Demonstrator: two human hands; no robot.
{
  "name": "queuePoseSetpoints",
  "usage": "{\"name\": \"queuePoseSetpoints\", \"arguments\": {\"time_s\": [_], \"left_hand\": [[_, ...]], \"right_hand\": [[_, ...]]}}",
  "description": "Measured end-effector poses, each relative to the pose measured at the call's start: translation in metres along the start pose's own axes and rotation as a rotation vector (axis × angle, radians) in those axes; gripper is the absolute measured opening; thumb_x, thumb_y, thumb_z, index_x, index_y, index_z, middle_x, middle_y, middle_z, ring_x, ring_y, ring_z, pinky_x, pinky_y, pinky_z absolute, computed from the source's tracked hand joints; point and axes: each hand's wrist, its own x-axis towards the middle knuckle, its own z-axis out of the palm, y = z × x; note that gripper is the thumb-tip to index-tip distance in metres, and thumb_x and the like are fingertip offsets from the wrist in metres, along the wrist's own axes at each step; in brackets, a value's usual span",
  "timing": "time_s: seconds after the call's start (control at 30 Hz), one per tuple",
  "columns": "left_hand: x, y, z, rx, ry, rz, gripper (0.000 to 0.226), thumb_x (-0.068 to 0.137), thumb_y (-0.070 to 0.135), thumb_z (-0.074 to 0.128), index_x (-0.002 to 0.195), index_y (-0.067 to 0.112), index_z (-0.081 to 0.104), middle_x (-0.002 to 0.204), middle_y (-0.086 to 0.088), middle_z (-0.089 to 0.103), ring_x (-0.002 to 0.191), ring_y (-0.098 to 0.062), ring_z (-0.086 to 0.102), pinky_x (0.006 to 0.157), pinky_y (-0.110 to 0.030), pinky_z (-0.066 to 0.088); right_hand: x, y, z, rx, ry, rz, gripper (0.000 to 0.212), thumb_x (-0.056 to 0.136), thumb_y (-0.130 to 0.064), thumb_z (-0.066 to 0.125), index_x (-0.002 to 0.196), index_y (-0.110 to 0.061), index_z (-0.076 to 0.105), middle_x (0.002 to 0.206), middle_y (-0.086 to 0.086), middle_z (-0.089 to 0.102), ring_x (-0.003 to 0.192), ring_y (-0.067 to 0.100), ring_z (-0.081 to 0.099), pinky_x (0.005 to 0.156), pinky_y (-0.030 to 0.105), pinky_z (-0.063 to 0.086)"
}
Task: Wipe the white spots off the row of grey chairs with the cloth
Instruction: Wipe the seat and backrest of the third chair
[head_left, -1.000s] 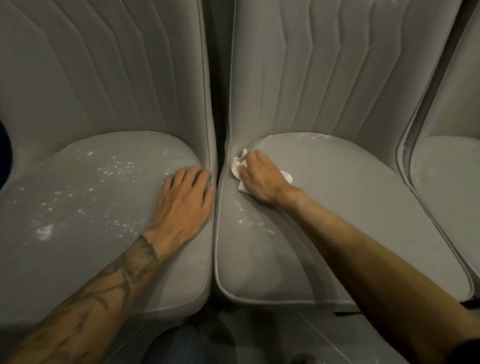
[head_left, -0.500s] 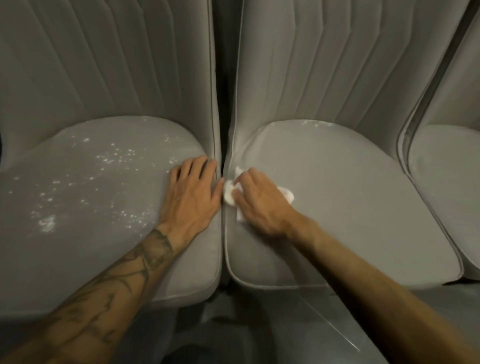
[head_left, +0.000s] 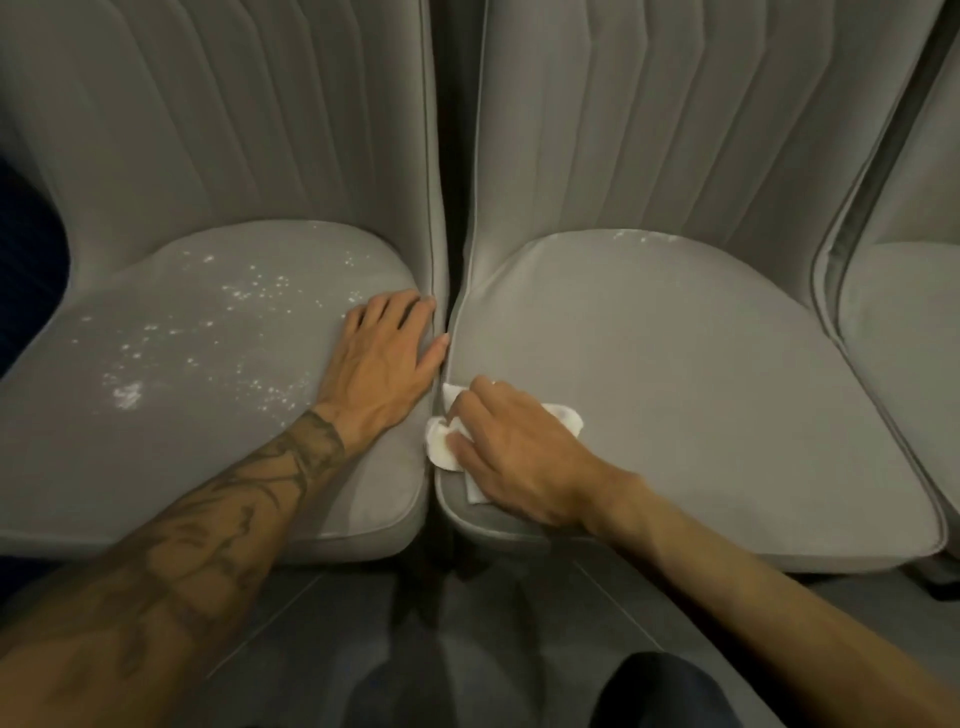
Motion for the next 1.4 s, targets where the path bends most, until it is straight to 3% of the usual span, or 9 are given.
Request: {"name": "queuePoseSetpoints", "arguments": {"time_s": [0.07, 0.23, 0.37, 0.47, 0.63, 0.83, 1.03, 1.2, 1.4], "left_hand": [[0.0, 0.002, -0.003, 0.007, -0.005, -0.003, 0.052, 0.108, 0.045, 0.041, 0.147, 0.012, 0.052, 0.149, -0.011, 0.052, 0.134, -0.031, 0.049, 0.113, -0.047, 0.035], [-0.001, 0.002, -0.003, 0.02, -0.003, -0.009, 0.05, 0.108, 0.044, 0.044, 0.145, 0.013, 0.053, 0.147, -0.011, 0.054, 0.132, -0.031, 0.05, 0.112, -0.047, 0.036], [0.001, 0.002, -0.001, 0.026, -0.005, -0.001, 0.05, 0.109, 0.044, 0.041, 0.144, 0.012, 0.053, 0.146, -0.012, 0.054, 0.131, -0.032, 0.05, 0.111, -0.048, 0.037], [0.0, 0.005, -0.006, 0.045, -0.016, -0.004, 0.051, 0.108, 0.046, 0.039, 0.142, 0.012, 0.055, 0.143, -0.012, 0.055, 0.129, -0.033, 0.051, 0.107, -0.048, 0.038], [-0.016, 0.019, -0.007, -0.039, 0.055, -0.027, 0.037, 0.109, 0.041, 0.041, 0.128, 0.017, 0.061, 0.134, -0.009, 0.058, 0.12, -0.032, 0.054, 0.099, -0.046, 0.04], [-0.027, 0.03, 0.004, -0.021, 0.093, -0.042, 0.042, 0.107, 0.045, 0.032, 0.128, 0.02, 0.058, 0.133, -0.009, 0.058, 0.12, -0.029, 0.051, 0.1, -0.045, 0.04], [-0.028, 0.031, 0.007, 0.018, 0.096, -0.037, 0.046, 0.107, 0.048, 0.03, 0.132, 0.02, 0.057, 0.136, -0.01, 0.057, 0.123, -0.03, 0.051, 0.102, -0.047, 0.04], [-0.029, 0.033, 0.008, 0.006, 0.107, -0.035, 0.047, 0.106, 0.046, 0.031, 0.131, 0.018, 0.058, 0.135, -0.012, 0.058, 0.123, -0.032, 0.052, 0.102, -0.049, 0.042], [-0.03, 0.03, 0.008, 0.004, 0.107, -0.025, 0.045, 0.108, 0.047, 0.031, 0.134, 0.019, 0.057, 0.136, -0.011, 0.056, 0.123, -0.032, 0.051, 0.101, -0.049, 0.039]], "right_hand": [[0.007, 0.017, -0.011, -0.004, -0.006, -0.021, 0.026, 0.105, -0.031, 0.041, 0.111, -0.008, 0.052, 0.108, 0.011, 0.052, 0.092, 0.028, 0.049, 0.088, 0.041, 0.038], [0.046, 0.045, -0.016, -0.18, 0.033, 0.26, 0.03, 0.106, -0.027, 0.038, 0.118, -0.003, 0.05, 0.119, 0.018, 0.051, 0.105, 0.037, 0.05, 0.095, 0.049, 0.038], [0.0, -0.014, 0.007, -0.028, 0.076, 0.01, 0.021, 0.102, -0.028, 0.043, 0.102, -0.009, 0.053, 0.103, 0.012, 0.054, 0.085, 0.028, 0.05, 0.079, 0.045, 0.042], [-0.003, -0.007, -0.007, 0.01, 0.011, -0.007, 0.024, 0.105, -0.03, 0.042, 0.108, -0.009, 0.053, 0.107, 0.011, 0.054, 0.091, 0.027, 0.05, 0.088, 0.042, 0.04], [0.017, 0.037, -0.023, -0.256, 0.062, 0.32, 0.034, 0.108, -0.026, 0.03, 0.123, -0.002, 0.048, 0.123, 0.016, 0.051, 0.11, 0.034, 0.049, 0.099, 0.045, 0.035], [-0.039, -0.03, -0.008, -0.133, 0.01, 0.084, 0.028, 0.107, -0.025, 0.033, 0.103, -0.007, 0.055, 0.101, 0.014, 0.052, 0.085, 0.031, 0.048, 0.078, 0.05, 0.042], [-0.043, -0.007, -0.015, -0.277, 0.185, 0.492, 0.031, 0.106, -0.019, 0.035, 0.115, 0.0, 0.057, 0.104, 0.018, 0.055, 0.09, 0.037, 0.051, 0.083, 0.053, 0.041], [-0.051, -0.061, 0.017, -0.22, 0.303, 0.197, 0.015, 0.101, -0.016, 0.046, 0.096, -0.005, 0.054, 0.093, 0.013, 0.053, 0.077, 0.027, 0.047, 0.066, 0.044, 0.042], [-0.088, -0.012, -0.01, -0.354, 0.272, 0.555, 0.026, 0.106, -0.015, 0.036, 0.105, -0.004, 0.061, 0.1, 0.013, 0.052, 0.085, 0.031, 0.045, 0.072, 0.047, 0.037]]}}
